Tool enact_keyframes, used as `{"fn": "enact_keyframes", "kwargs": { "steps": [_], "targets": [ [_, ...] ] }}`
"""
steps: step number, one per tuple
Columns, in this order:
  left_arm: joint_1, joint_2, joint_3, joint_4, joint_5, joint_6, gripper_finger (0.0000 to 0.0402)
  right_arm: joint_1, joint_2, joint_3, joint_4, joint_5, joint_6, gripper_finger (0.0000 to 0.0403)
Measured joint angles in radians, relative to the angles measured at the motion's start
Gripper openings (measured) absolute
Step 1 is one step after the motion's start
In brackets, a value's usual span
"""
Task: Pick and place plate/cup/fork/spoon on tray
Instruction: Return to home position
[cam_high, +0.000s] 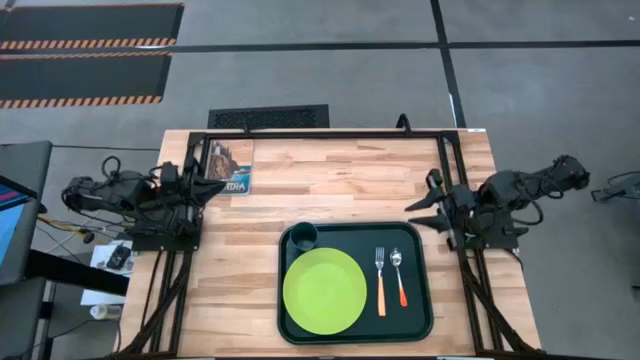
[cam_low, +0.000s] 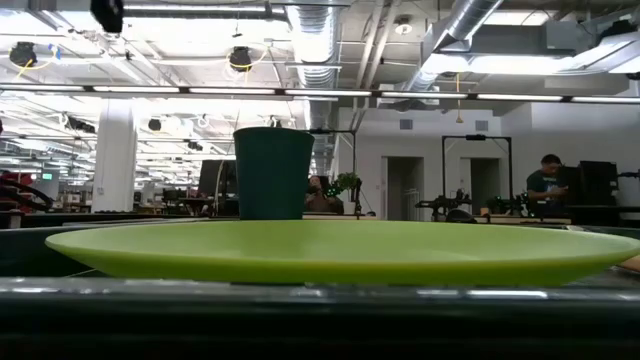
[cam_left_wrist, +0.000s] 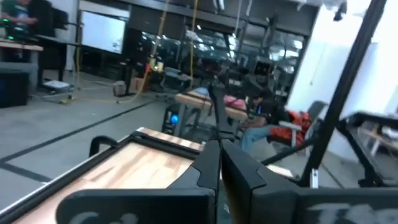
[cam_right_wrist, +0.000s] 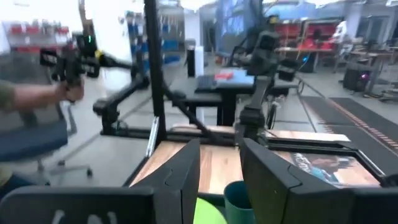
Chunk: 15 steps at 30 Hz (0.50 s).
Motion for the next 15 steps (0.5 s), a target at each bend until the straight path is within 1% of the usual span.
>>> {"fn": "enact_keyframes", "kwargs": {
  "steps": [2, 6, 9, 13, 15],
  "targets": [
    [0.000, -0.070, -0.029, -0.017, -0.001, -0.012, 0.0000, -0.030, -0.077, -0.073, 0.043, -0.025, 0.008, 0.0140],
    [0.000, -0.188, -0.086, -0.024, 0.041, -0.014, 0.0000, -0.087, -0.234, -0.249, 0.169, -0.039, 0.045, 0.0140],
    [0.000, -0.249, -0.137, -0.029, 0.027, -0.014, 0.0000, -0.127, -0.342, -0.380, 0.250, -0.036, 0.097, 0.0140],
    [0.001, -0.247, -0.196, -0.038, -0.013, -0.014, 0.0000, -0.171, -0.458, -0.544, 0.335, -0.035, 0.149, 0.0140],
    [0.001, -0.242, -0.237, 0.005, -0.031, -0.015, 0.0000, -0.189, -0.501, -0.615, 0.389, -0.029, 0.170, 0.0140]
  ]
}}
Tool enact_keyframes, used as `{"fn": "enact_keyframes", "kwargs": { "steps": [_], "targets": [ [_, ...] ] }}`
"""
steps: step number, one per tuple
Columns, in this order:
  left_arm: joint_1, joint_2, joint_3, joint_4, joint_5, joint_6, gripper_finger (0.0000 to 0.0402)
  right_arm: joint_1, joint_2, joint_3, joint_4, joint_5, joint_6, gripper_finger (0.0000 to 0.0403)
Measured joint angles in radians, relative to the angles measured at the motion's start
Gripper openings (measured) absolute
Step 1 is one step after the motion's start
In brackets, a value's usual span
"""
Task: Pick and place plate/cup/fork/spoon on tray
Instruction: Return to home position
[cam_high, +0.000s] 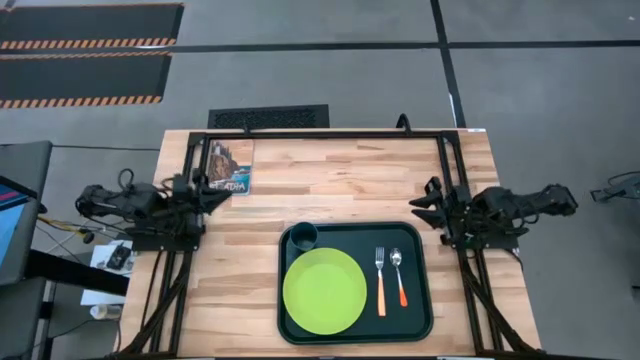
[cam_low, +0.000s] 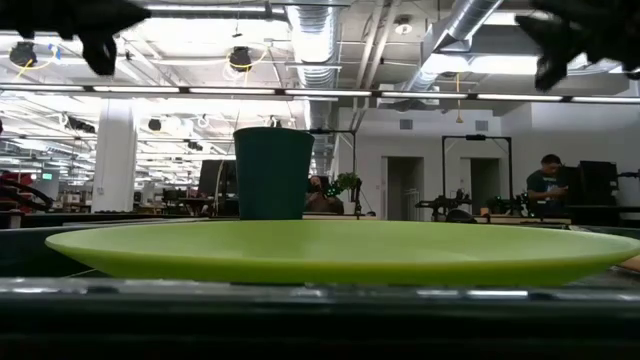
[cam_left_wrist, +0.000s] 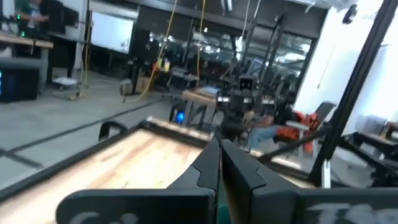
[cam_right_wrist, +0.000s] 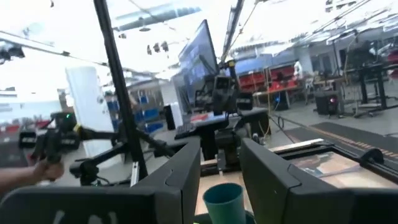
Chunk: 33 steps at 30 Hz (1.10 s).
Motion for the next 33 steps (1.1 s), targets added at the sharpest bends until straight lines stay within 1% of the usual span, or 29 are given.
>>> {"fn": "enact_keyframes", "kwargs": {
  "steps": [3, 7, 10, 12, 14, 21, 24, 27, 33],
  "targets": [
    [0.000, -0.008, -0.084, 0.049, 0.002, -0.019, 0.0000, -0.022, -0.055, -0.088, 0.040, 0.001, 0.033, 0.0140],
    [0.000, -0.009, -0.205, 0.168, 0.017, -0.057, 0.0000, -0.037, -0.085, -0.086, -0.048, 0.000, 0.073, 0.0140],
    [0.000, -0.009, -0.295, 0.243, 0.053, -0.088, 0.0000, -0.037, -0.086, -0.086, -0.047, -0.001, 0.064, 0.0140],
    [0.000, -0.002, -0.294, 0.228, 0.054, -0.109, 0.0000, -0.037, -0.084, -0.086, -0.051, -0.001, 0.053, 0.0140],
    [0.001, 0.015, -0.294, 0.244, 0.057, -0.095, 0.0000, -0.037, -0.084, -0.086, -0.064, -0.001, 0.053, 0.0140],
    [0.002, 0.006, -0.294, 0.243, 0.046, -0.058, 0.0000, -0.036, -0.084, -0.086, -0.120, 0.000, 0.052, 0.0140],
    [0.002, 0.006, -0.294, 0.242, 0.045, -0.027, 0.0000, -0.036, -0.084, -0.086, -0.190, 0.000, 0.051, 0.0140],
    [0.002, 0.006, -0.294, 0.242, 0.020, -0.003, 0.0000, -0.036, -0.082, -0.086, -0.262, -0.002, 0.052, 0.0140],
    [0.002, 0.006, -0.294, 0.232, 0.026, 0.016, 0.0000, -0.037, -0.062, -0.086, -0.261, 0.000, 0.011, 0.0140]
  ]
}}
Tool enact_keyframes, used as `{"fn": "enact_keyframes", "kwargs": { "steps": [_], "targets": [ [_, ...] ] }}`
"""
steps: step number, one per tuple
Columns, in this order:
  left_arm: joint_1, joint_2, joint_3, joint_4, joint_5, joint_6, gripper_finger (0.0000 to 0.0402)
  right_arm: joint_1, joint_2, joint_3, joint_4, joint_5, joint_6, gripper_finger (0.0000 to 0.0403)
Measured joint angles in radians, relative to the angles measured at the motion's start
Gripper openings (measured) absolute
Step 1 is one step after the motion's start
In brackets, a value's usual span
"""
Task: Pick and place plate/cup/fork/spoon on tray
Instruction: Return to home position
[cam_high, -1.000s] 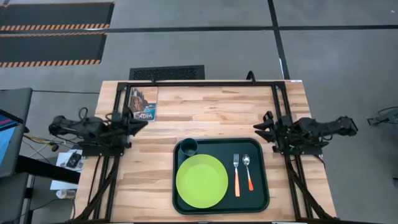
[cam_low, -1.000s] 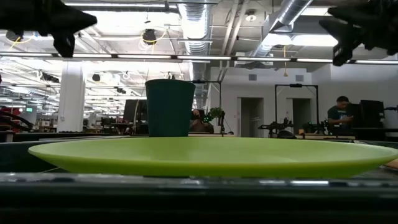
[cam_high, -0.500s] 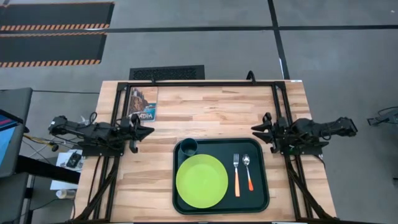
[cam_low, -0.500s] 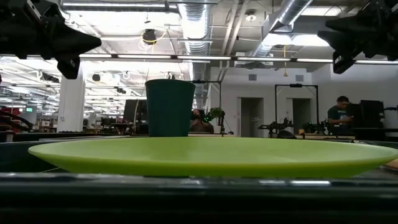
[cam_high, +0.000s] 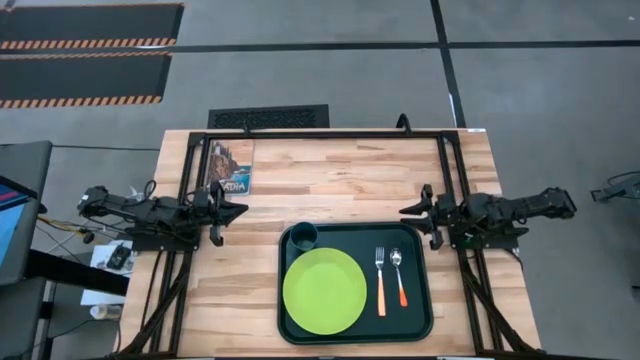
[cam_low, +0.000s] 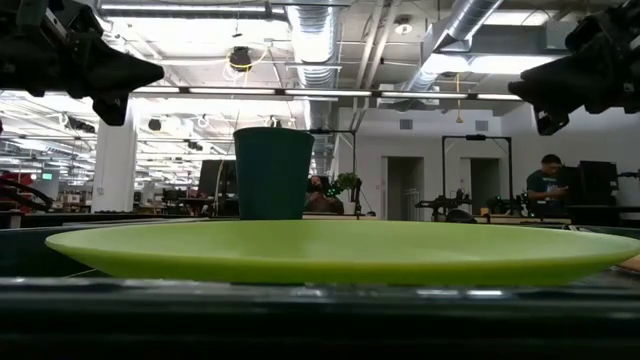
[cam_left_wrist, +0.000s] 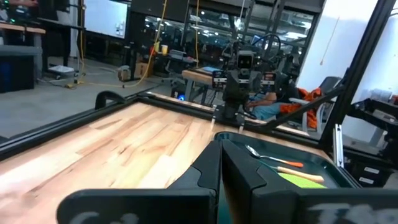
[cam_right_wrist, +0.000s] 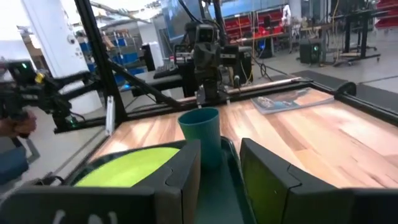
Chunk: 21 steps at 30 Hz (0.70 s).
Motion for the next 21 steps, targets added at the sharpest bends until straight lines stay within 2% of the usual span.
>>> {"fn": "enact_keyframes", "kwargs": {
  "steps": [21],
  "targets": [
    [0.000, 0.000, 0.000, -0.002, -0.003, -0.025, 0.0000, 0.002, 0.005, 0.000, -0.012, 0.001, -0.014, 0.0140]
  ]
}}
